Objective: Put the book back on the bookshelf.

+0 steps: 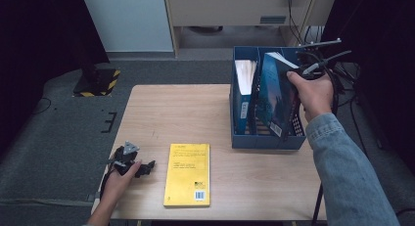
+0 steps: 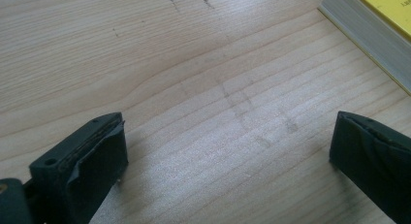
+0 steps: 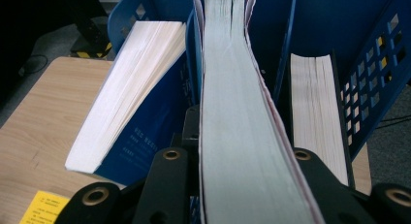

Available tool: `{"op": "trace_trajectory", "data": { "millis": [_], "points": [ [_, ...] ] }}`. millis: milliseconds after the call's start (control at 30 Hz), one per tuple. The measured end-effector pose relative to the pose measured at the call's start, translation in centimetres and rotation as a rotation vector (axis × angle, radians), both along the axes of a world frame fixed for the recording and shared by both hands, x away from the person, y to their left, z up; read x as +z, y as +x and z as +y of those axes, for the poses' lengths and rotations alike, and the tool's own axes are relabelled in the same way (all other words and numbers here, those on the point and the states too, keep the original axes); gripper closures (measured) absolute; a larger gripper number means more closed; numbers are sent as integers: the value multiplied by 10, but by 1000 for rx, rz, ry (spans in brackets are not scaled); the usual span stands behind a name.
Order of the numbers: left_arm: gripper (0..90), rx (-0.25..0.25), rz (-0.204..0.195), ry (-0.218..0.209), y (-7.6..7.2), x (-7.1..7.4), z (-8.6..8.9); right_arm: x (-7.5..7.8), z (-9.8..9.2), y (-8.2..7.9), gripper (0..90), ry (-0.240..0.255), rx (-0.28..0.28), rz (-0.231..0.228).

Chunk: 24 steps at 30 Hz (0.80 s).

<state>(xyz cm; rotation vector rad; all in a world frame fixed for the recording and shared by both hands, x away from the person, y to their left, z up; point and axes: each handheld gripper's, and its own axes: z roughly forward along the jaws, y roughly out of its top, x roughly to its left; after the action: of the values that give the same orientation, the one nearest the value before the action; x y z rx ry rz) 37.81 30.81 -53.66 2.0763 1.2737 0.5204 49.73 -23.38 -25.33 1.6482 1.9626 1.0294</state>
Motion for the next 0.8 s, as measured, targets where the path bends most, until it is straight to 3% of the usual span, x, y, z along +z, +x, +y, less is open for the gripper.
{"op": "trace_trajectory", "data": {
  "millis": [467,800],
  "points": [
    [0,-3,0,0,0,0,0,-7,11,24,730,-5,-21,13],
    [0,-6,0,0,0,0,0,-16,16,38,729,7,-47,-11]
  ]
}}
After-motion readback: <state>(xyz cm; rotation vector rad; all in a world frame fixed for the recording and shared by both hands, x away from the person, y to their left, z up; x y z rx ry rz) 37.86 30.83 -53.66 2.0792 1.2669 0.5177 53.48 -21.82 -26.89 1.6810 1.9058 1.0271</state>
